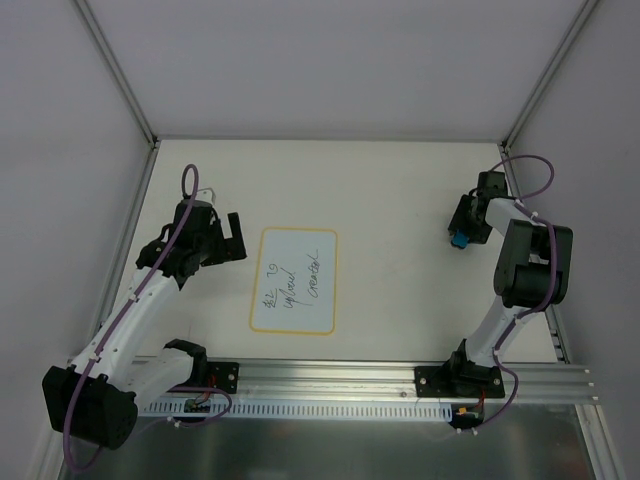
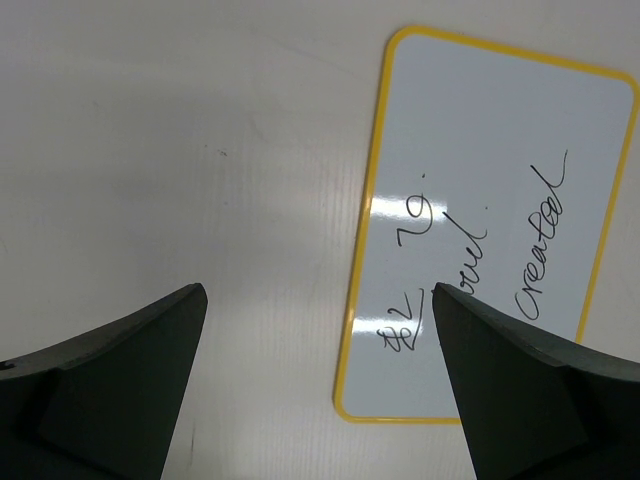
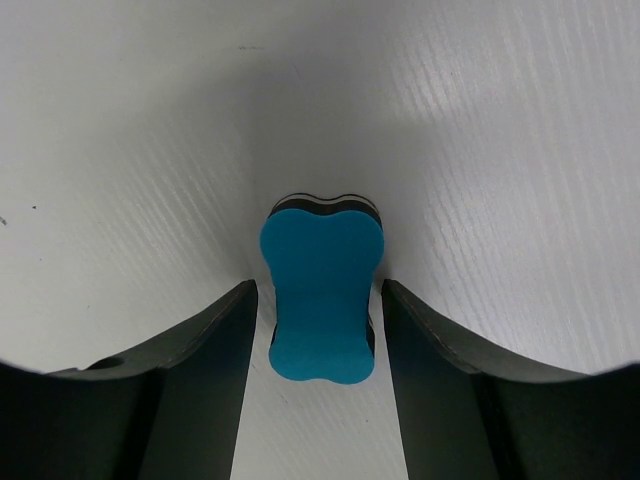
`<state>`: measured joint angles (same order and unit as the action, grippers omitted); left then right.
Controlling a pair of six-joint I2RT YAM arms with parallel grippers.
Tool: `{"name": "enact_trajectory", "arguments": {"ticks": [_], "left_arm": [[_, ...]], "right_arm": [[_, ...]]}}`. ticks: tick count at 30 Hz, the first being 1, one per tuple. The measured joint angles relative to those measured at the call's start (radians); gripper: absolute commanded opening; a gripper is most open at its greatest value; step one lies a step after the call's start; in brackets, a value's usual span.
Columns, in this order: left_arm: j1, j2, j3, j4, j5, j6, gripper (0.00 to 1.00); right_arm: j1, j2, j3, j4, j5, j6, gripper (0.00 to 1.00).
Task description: Erase the whiteboard
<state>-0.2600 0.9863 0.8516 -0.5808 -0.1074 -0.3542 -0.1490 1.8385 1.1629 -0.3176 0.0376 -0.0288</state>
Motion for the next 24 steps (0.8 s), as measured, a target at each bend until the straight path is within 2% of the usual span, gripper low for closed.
{"name": "enact_trajectory", "arguments": {"ticks": [5,9,18,21,24], "left_arm": [[0.0,0.001,0.0,0.0,0.001,0.0,0.99],[0.0,0.002,0.0,0.0,0.002,0.0,0.99],[0.0,0.002,0.0,0.0,0.003,0.0,0.99],[0.0,0.003,0.0,0.0,0.009,0.0,0.99],[0.0,0.009,0.0,0.0,0.02,0.0,0.99]], "right_arm": [[0.0,0.0,0.0,0.0,0.0,-0.003,0.56],[0.0,0.0,0.0,0.0,0.001,-0.011,0.45],[0.005,0.0,0.0,-0.001,0.012,-0.018,0.43],[0.01,-0.001,0.0,-0.001,0.021,-0.027,0.31],[0.024,-0.006,0.0,-0.002,0.037,-0.04,0.26]]}}
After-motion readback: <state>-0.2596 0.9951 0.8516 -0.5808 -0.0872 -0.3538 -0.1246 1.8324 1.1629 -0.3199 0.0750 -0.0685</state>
